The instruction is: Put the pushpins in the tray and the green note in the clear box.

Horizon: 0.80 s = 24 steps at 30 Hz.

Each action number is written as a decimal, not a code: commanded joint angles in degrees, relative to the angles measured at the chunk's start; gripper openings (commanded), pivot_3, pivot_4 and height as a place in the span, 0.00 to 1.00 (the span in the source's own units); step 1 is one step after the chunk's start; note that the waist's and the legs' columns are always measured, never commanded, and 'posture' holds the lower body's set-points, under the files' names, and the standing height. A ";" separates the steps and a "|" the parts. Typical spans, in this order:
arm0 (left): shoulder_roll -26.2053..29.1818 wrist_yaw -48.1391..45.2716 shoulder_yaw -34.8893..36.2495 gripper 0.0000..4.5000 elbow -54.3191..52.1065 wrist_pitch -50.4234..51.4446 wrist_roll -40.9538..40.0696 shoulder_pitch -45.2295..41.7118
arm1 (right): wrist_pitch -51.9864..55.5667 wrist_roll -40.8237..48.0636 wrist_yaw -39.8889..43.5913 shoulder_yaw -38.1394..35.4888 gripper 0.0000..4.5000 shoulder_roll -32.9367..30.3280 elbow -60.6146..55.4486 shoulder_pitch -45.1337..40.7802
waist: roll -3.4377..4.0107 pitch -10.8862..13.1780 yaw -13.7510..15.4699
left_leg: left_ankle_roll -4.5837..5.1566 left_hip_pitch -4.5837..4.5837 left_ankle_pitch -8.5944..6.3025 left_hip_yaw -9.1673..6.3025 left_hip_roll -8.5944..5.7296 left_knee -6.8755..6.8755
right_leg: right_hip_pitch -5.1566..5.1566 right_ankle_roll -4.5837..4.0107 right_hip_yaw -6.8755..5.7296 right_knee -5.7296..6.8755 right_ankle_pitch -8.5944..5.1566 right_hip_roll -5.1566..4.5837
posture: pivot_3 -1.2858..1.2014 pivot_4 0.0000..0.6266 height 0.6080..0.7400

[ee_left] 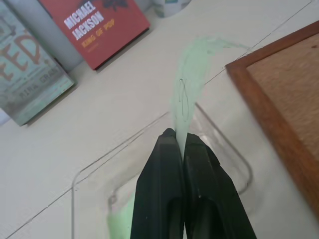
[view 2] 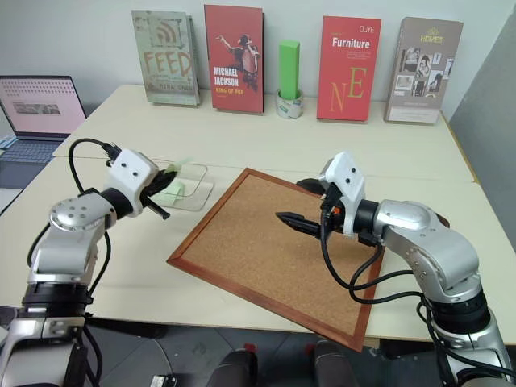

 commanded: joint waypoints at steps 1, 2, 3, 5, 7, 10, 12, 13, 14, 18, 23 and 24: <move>1.57 -1.23 -1.31 0.00 5.38 -0.02 1.13 -3.90 | -0.84 -0.17 1.05 1.14 0.91 0.60 -0.33 -2.19 | 0.00 0.00 -0.08 | 0.00 0.00 0.00 0.00 0.00 0.00 | 0.00 -0.01 -0.01 0.02 0.00 0.00 | 0.52 0.24 1.00; 1.62 -0.95 -1.63 0.00 6.94 -0.32 1.53 -4.74 | -0.68 -0.39 1.10 1.64 0.91 0.63 -0.19 -2.36 | 0.00 0.00 -0.15 | 0.00 0.00 0.00 0.00 0.02 -0.03 | -0.03 -0.01 -0.01 0.02 0.00 0.02 | 0.52 0.24 1.00; 1.64 -0.88 -1.94 0.00 8.35 -0.45 1.79 -5.53 | -0.54 -0.60 1.12 2.09 0.91 0.63 -0.09 -2.51 | 0.00 0.00 -0.23 | 0.00 0.00 0.00 0.00 0.02 -0.03 | -0.03 -0.03 -0.01 0.06 -0.01 0.02 | 0.52 0.24 1.00; 1.55 -0.88 -2.46 0.00 11.01 -0.42 2.28 -7.11 | -0.31 -0.97 0.98 2.86 0.91 0.77 0.14 -2.94 | 0.00 0.00 -0.50 | 0.00 0.00 0.00 -0.01 0.05 -0.03 | -0.05 -0.03 -0.03 0.06 -0.01 0.03 | 0.52 0.24 1.00; 1.63 -0.88 -3.14 0.00 13.42 -0.54 2.99 -8.51 | -0.13 -1.07 0.80 3.19 0.91 1.11 0.23 -3.41 | 0.00 0.00 -0.66 | 0.00 0.00 0.00 -0.01 0.05 -0.02 | -0.05 -0.03 -0.03 0.07 -0.01 0.03 | 0.52 0.24 1.00; 1.66 -0.63 -3.57 0.00 16.17 -1.06 3.73 -10.11 | -0.04 -1.16 0.52 3.35 0.91 1.53 0.24 -3.79 | 0.00 0.00 -0.79 | 0.00 0.00 0.00 -0.01 0.05 -0.01 | -0.04 -0.03 -0.02 0.09 -0.01 0.04 | 0.52 0.24 1.00; 1.67 -0.70 -3.77 0.09 17.45 -0.99 4.02 -11.21 | 0.20 -1.20 0.31 3.37 0.92 1.86 0.06 -3.94 | 0.00 0.00 -0.78 | 0.00 -0.01 0.00 -0.01 0.04 -0.01 | -0.04 -0.03 -0.03 0.09 -0.01 0.03 | 0.52 0.24 1.00; 1.71 -0.82 -3.74 0.12 17.68 -0.60 4.00 -11.67 | 0.39 -1.10 0.20 3.30 0.92 1.97 -0.18 -3.87 | 0.00 0.00 -0.79 | 0.00 -0.01 0.00 -0.01 0.05 -0.01 | -0.05 -0.02 -0.03 0.08 -0.01 0.03 | 0.52 0.24 1.00; 1.72 -0.88 -3.64 0.14 17.83 -0.28 3.96 -12.02 | 0.55 -0.99 0.11 3.21 0.92 2.05 -0.38 -3.79 | 0.00 0.00 -0.79 | 0.00 -0.01 0.00 -0.01 0.04 -0.01 | -0.04 -0.03 -0.03 0.08 -0.01 0.03 | 0.52 0.24 1.00; 2.02 -1.56 -3.43 0.34 17.50 0.96 3.80 -12.54 | 1.01 -0.81 0.05 2.95 0.92 2.12 -0.66 -3.75 | 0.00 0.00 -0.79 | 0.00 -0.02 0.00 -0.01 0.05 -0.02 | -0.05 -0.03 -0.03 0.08 -0.01 0.03 | 0.52 0.24 1.00; 2.11 -2.26 -3.30 0.53 16.35 2.48 3.37 -12.73 | 1.23 -0.84 0.14 2.89 0.92 2.16 -0.49 -4.05 | 0.00 0.00 -0.81 | 0.00 -0.01 0.00 -0.02 0.05 -0.01 | -0.05 -0.03 -0.03 0.11 -0.01 0.03 | 0.52 0.24 1.00; 2.17 -2.52 -3.27 0.57 15.98 2.85 3.25 -12.62 | 1.23 -0.84 0.15 2.87 0.92 2.21 -0.43 -4.12 | 0.00 0.00 -0.82 | 0.00 -0.01 0.00 -0.02 0.05 -0.01 | -0.05 -0.03 -0.03 0.11 -0.01 0.03 | 0.52 0.24 1.00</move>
